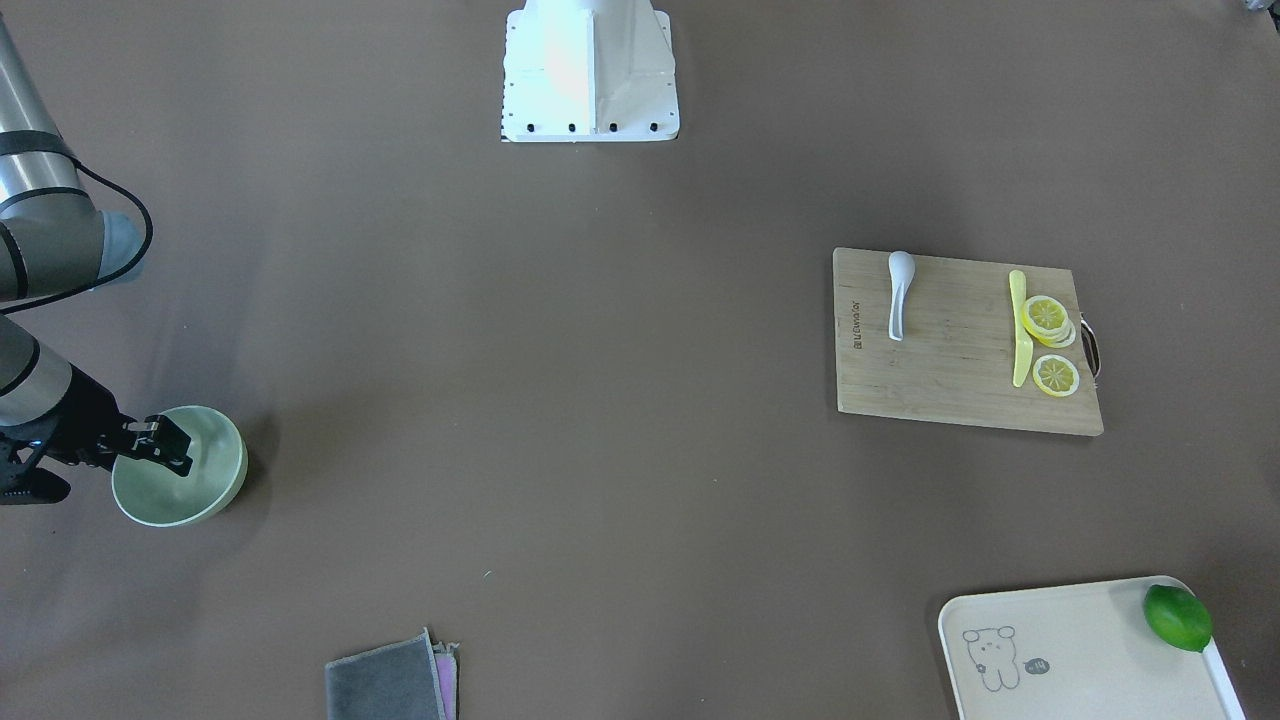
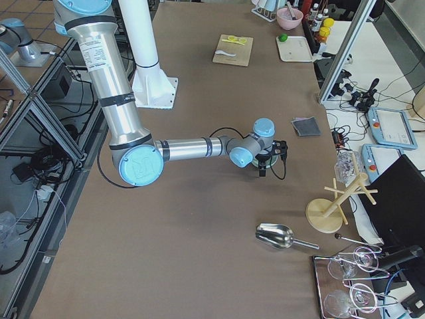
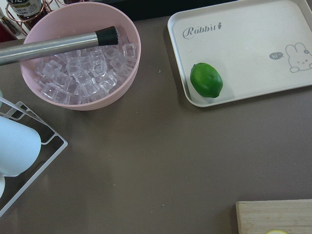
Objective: Place spoon in bowl
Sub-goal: 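Slide the pale green bowl with the right gripper toward the table center, then release the bowl and withdraw the right gripper while the left gripper grasps the white spoon, then lift the white spoon with the left gripper and carry it over the bowl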
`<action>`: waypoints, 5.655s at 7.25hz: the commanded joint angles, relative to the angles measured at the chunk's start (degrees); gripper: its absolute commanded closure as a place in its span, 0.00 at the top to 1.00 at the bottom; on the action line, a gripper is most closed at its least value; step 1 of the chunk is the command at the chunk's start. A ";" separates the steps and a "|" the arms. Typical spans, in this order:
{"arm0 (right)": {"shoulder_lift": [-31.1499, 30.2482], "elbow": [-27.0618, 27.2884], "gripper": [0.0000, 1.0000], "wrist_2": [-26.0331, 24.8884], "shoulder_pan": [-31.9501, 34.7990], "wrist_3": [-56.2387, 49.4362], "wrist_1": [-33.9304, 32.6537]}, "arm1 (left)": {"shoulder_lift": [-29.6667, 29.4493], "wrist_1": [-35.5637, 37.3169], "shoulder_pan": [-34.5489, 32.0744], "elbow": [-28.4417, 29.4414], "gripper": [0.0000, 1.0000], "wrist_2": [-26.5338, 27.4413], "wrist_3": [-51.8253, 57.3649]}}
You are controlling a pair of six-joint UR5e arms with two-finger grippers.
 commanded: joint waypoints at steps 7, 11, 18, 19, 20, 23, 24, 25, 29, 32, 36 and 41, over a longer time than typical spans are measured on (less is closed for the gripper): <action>17.34 0.90 0.00 -1.06 -10.65 23.09 2.71 | -2.14 -0.13 0.91 2.37 0.98 -0.09 -2.13; 28.19 0.72 0.00 -12.46 -23.43 24.53 -9.87 | -3.72 -0.04 3.28 2.73 0.98 0.00 -2.30; 22.95 5.09 1.00 -6.70 -14.70 22.00 -10.22 | 0.48 -2.15 25.05 -14.90 0.97 2.89 -24.59; 17.26 9.12 1.00 -2.57 -10.22 13.28 -10.66 | 0.67 -2.15 30.14 -16.94 0.97 6.55 -27.76; 12.68 11.51 1.00 1.21 -5.91 1.88 -11.45 | 1.19 -2.15 35.32 -17.65 0.97 11.11 -29.53; 3.69 15.13 1.00 1.69 0.19 -9.48 -10.67 | 4.89 -2.06 44.93 -19.07 0.97 21.61 -30.25; 3.41 15.31 1.00 1.08 0.20 -9.57 -10.66 | 4.89 -2.15 47.48 -18.55 0.97 23.71 -30.43; 3.50 15.31 1.00 1.85 1.51 -9.66 -11.10 | 4.89 -2.15 48.63 -18.37 0.97 23.73 -30.78; 4.11 17.85 1.00 5.47 5.21 -15.80 -23.91 | 4.63 -2.33 49.78 -16.87 0.71 23.20 -30.61; 3.94 18.21 1.00 5.47 5.47 -15.81 -24.29 | 4.27 -2.50 49.96 -15.47 0.62 23.11 -29.90; 3.67 18.56 1.00 5.55 6.52 -15.81 -24.37 | 4.54 -2.33 49.88 -16.86 0.00 22.94 -30.69; 0.97 30.33 1.00 2.24 13.80 -37.79 -54.02 | -14.97 1.78 44.16 -13.84 0.00 12.65 -45.41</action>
